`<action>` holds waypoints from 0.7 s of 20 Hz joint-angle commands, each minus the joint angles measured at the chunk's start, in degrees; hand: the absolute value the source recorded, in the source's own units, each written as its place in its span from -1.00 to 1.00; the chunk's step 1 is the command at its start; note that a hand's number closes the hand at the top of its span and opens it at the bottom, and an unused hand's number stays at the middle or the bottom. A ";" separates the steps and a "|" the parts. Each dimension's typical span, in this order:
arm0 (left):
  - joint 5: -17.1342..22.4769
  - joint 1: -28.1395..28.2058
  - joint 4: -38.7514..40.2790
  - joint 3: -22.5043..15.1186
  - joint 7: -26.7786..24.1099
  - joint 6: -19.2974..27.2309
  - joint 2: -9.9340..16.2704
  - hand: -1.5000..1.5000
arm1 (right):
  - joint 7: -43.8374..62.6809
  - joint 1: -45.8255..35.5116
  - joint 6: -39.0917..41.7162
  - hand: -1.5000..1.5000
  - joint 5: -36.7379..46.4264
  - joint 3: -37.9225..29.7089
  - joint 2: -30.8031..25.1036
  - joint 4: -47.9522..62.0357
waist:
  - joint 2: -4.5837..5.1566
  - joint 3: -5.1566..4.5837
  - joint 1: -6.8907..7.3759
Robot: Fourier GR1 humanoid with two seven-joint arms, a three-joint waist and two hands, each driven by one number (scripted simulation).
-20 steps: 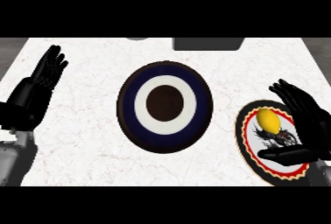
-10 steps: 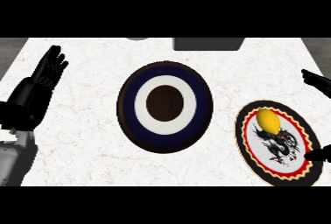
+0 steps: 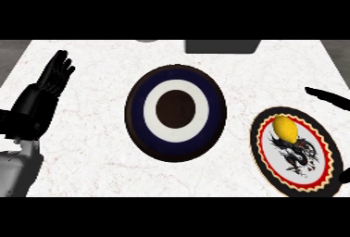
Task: Pick the lemon from the plate and place it in the plate
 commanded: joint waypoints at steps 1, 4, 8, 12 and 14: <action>-0.65 -3.89 3.28 1.53 0.65 -0.70 -1.14 0.00 | 1.45 -3.42 1.82 -1.00 5.81 1.19 2.56 4.18 | 0.11 0.05 -0.11; -0.19 -2.42 2.65 2.49 1.09 -2.32 -1.46 0.00 | 1.63 -5.45 -0.31 -1.00 10.86 2.06 7.36 7.54 | 0.11 0.06 0.10; -0.94 -2.42 1.53 3.44 1.42 -2.72 -0.91 0.00 | 3.42 -6.09 -0.86 -1.00 16.97 3.49 7.63 10.25 | 0.10 0.06 0.20; -0.93 3.04 -6.80 3.73 3.82 -3.36 -0.99 0.00 | 0.19 -6.26 -0.15 -1.00 20.95 3.15 9.35 15.83 | -0.04 0.07 0.45; -4.21 -2.73 3.88 3.86 0.20 -3.02 -3.41 0.00 | 2.51 -3.98 0.35 -1.00 21.60 1.95 11.15 11.25 | 0.01 0.04 -0.49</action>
